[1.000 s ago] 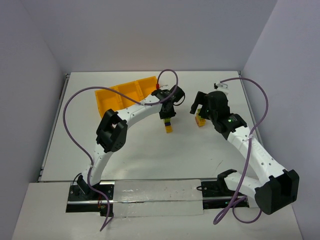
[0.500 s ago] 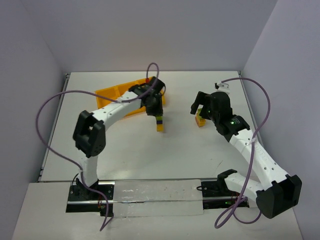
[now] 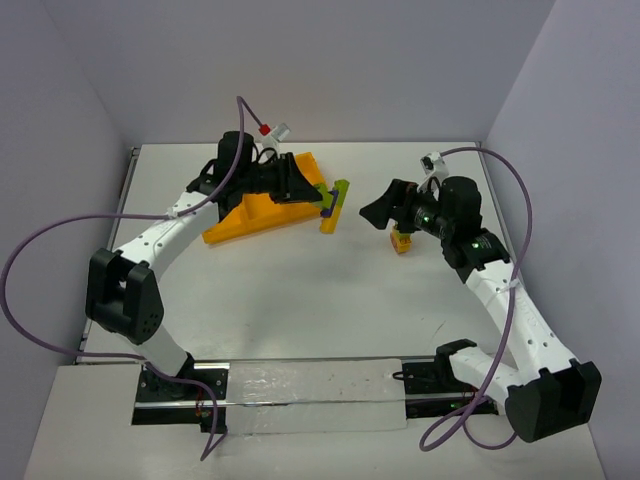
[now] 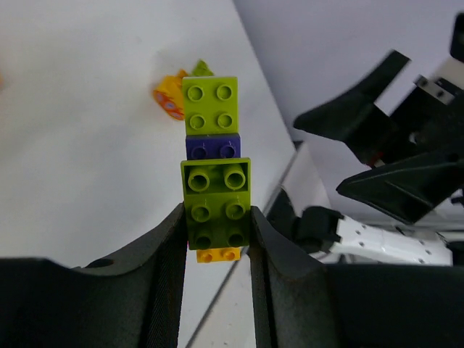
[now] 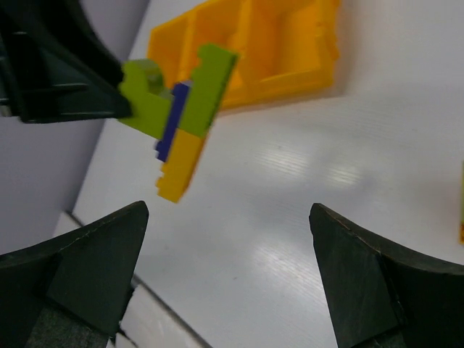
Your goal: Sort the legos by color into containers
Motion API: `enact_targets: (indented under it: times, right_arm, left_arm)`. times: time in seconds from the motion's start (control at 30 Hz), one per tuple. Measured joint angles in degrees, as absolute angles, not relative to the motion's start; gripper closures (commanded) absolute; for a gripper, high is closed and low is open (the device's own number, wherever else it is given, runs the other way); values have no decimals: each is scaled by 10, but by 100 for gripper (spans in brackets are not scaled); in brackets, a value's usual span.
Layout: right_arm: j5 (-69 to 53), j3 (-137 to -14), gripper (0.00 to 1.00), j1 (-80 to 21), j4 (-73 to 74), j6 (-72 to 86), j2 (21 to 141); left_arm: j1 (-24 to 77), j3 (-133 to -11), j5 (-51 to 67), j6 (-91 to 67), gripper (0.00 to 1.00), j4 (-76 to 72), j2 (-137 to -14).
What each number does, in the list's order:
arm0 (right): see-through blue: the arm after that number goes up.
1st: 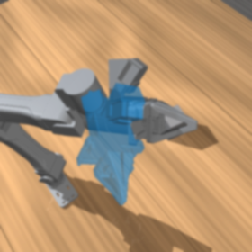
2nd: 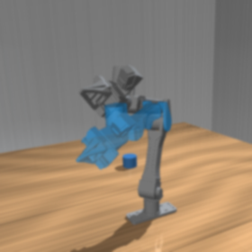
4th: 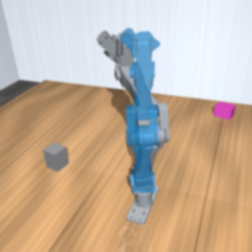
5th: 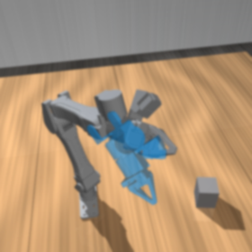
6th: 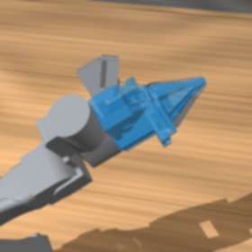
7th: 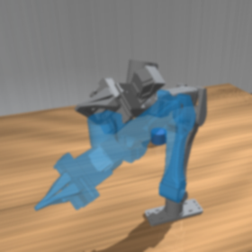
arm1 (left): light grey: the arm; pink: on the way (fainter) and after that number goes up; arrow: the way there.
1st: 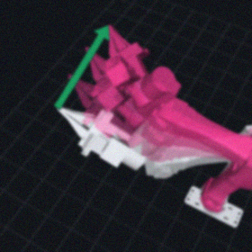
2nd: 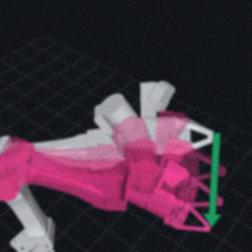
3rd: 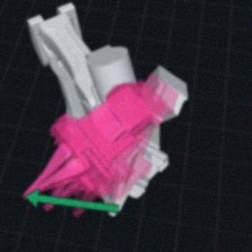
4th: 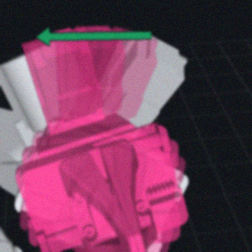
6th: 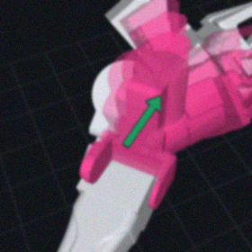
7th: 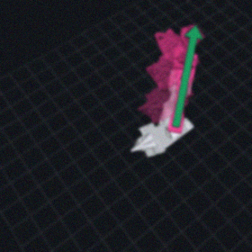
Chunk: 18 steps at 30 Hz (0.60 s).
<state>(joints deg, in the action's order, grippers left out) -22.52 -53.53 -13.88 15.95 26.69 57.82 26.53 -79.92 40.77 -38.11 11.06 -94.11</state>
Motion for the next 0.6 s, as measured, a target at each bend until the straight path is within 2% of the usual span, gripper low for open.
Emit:
enact_targets:
  times: [0.23, 0.6]
  right_arm:
    - [-362, -506, 0, -130, 59, 319, 598]
    - [-448, -462, 3, -122, -94, 417, 624]
  left_arm:
    - [265, -746, 534, -470, 100, -62, -941]
    - [265, -733, 606, -594, 100, -272, -941]
